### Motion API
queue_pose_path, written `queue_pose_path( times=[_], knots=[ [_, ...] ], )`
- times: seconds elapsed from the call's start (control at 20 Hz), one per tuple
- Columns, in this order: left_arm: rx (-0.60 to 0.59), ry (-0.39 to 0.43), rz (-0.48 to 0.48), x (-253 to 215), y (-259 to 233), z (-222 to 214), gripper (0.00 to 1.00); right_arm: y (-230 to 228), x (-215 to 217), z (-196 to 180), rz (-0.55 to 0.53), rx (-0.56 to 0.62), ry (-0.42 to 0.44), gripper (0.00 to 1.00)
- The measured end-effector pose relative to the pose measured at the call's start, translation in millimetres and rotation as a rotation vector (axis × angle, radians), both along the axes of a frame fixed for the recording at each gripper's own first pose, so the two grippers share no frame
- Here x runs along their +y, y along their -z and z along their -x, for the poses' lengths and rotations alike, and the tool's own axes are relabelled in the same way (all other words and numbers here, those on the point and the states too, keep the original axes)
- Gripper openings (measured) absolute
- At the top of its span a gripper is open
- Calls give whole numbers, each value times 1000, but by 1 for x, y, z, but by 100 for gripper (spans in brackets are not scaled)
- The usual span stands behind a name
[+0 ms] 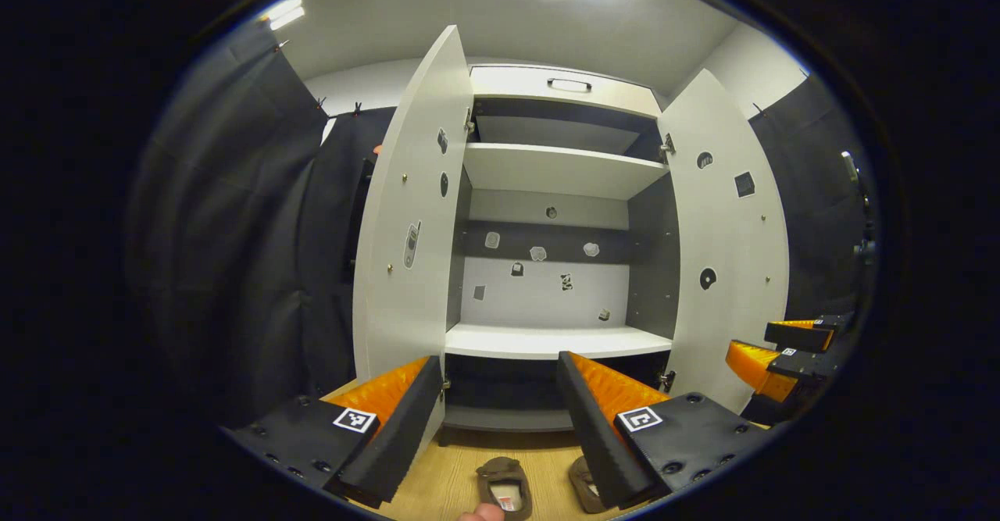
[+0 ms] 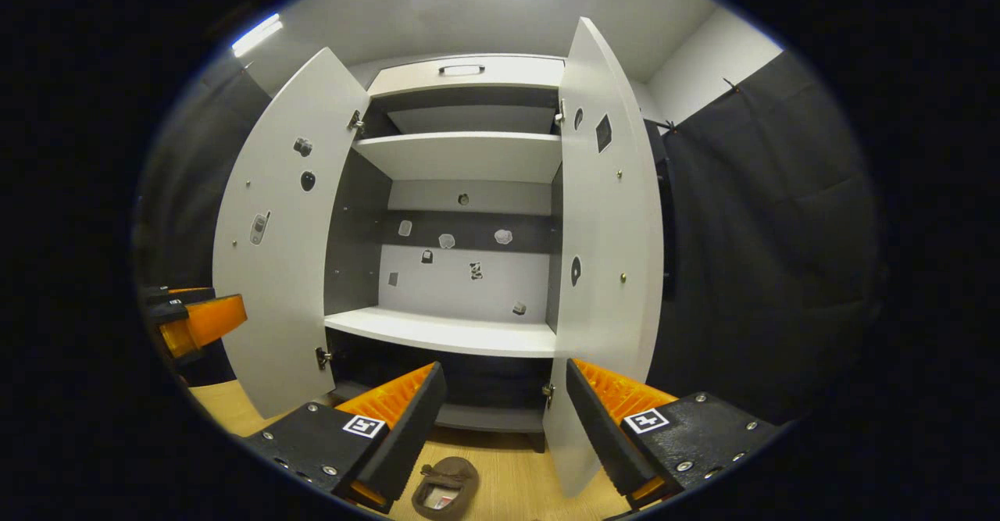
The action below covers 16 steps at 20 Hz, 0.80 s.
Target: Grab one shoe with the right hand and put it into the shoe cabinet, grab the other shoe with the left hand and put it into the shoe cabinet; then close the right door with the right hand and the left door with the left hand.
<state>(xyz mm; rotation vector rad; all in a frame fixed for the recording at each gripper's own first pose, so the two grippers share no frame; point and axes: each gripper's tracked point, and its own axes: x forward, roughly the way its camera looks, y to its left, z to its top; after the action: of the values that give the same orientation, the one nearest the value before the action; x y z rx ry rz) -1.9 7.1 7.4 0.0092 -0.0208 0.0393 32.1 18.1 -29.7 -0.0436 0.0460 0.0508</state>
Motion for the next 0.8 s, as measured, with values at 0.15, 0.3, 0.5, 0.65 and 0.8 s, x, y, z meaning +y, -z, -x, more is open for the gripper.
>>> queue_pose_path(
  times=[0.15,0.3,0.5,0.65,0.8],
  knots=[
    [-8,5,2,-2,-2,3,96,29,7,-15,10,50,-14,95],
    [-7,0,4,-1,-2,4,96,70,15,-27,47,125,-25,91],
    [-1,-13,3,3,0,6,96,151,25,-35,95,270,-52,94],
    [5,-19,6,6,2,7,96,232,30,-26,105,446,-78,94],
    [12,-29,4,10,4,8,96,301,31,-9,119,627,-104,90]
  ],
)
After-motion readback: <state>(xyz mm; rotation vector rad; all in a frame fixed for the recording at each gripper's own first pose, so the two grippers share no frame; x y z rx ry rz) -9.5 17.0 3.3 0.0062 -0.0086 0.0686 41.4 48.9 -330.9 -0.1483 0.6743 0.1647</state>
